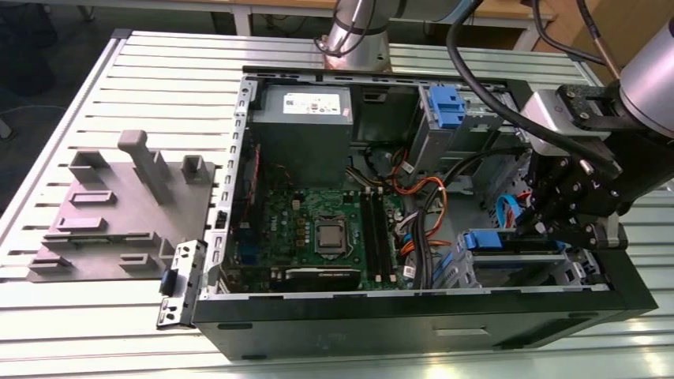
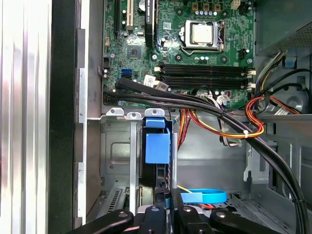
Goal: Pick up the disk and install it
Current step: 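Insert the first disk wire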
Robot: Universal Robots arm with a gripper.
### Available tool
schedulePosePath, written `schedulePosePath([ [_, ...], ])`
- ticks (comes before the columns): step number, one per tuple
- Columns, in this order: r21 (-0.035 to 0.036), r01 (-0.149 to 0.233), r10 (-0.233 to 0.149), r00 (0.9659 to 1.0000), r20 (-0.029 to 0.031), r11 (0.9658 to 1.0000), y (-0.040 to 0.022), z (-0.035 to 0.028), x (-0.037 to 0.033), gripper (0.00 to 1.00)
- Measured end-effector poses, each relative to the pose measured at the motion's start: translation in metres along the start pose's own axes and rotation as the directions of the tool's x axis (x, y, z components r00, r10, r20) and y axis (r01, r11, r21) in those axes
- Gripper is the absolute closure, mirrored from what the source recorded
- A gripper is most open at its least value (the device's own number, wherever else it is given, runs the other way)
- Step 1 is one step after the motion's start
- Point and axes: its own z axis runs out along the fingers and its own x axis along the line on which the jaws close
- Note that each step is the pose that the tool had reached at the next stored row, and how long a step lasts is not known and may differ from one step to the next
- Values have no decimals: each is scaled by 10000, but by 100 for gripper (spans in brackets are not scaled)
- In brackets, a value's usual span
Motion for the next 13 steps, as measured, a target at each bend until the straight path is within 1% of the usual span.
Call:
schedulePosePath([
  [13, 0, 0, 0, 10000, 1, 10000, 0, 17, 1, 84],
])
